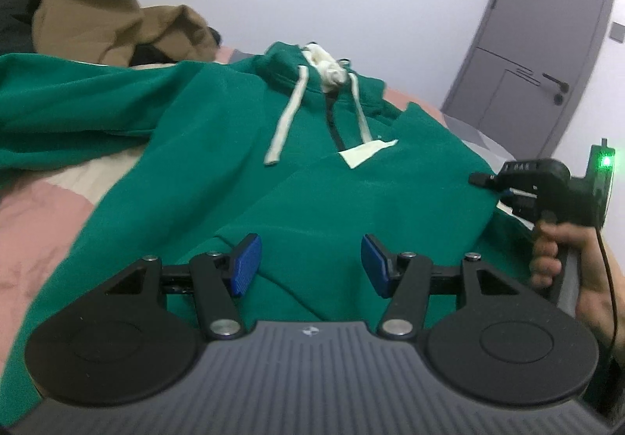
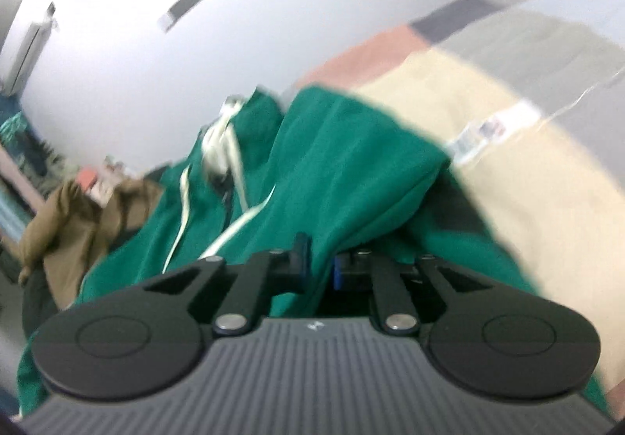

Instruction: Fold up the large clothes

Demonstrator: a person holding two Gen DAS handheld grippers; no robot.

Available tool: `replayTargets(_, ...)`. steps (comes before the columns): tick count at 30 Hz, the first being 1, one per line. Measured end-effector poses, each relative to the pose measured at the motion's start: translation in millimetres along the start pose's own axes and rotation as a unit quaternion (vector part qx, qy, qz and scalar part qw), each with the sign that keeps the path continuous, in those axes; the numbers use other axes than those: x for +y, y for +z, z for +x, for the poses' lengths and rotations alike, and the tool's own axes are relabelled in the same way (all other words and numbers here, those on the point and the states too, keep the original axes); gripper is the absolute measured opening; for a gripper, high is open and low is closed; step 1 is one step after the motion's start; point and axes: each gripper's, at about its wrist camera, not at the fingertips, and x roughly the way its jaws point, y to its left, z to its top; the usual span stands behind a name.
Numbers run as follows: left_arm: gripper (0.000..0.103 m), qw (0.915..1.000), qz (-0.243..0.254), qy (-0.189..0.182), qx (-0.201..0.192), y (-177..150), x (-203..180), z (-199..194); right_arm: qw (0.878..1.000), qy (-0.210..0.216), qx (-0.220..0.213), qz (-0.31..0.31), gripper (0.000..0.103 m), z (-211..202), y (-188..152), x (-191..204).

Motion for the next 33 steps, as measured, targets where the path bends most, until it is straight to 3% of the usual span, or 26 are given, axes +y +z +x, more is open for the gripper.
replayTargets(3,0.062,0.9998,0.016,0.000,0.008,-3.6,-6.6,8.0,0.999,-0.024,-0.022,0.010,0.013,-3.2,9.2,-13.2)
replayTargets(9,0.062,0.9991,0.036,0.009,0.020,-7.9,-12.1,18.8,0.998,-0.056,-0.009,0.004,0.013,7.5,4.3,-31.4)
replayTargets(12,0.062,0.9981,0.038,0.025,0.042,-10.9,-10.4,26.8,0.998,-0.064,-0.008,-0.021,0.014,4.5,3.8,-21.3)
replayTargets(17,0.062,0.9974,0.047,0.031,0.044,-12.3,-11.7,27.2,0.995,-0.077,-0.001,-0.059,0.017,-13.7,-0.3,0.7)
replayTargets(18,0.062,0.9975,0.045,0.031,0.044,-12.3,-11.8,26.4,0.995,-0.078,0.000,-0.064,0.018,-18.6,-2.7,5.2)
replayTargets(20,0.062,0.9980,0.037,0.030,0.042,-11.2,-10.9,23.2,0.994,-0.084,0.005,-0.075,0.033,-29.0,-8.9,14.9)
replayTargets(23,0.063,0.9985,0.029,0.028,0.037,-9.7,-10.1,18.1,0.994,-0.066,0.006,-0.084,0.046,-48.4,-19.4,29.7)
replayTargets(28,0.063,0.9992,0.010,0.025,0.029,-6.4,-6.9,8.6,0.990,-0.023,0.011,-0.135,0.046,-74.1,-40.2,64.7)
replayTargets(33,0.067,0.9991,-0.019,0.038,0.005,-1.4,3.1,-7.3,0.973,0.016,0.026,-0.229,0.044,-73.6,-72.2,106.9)
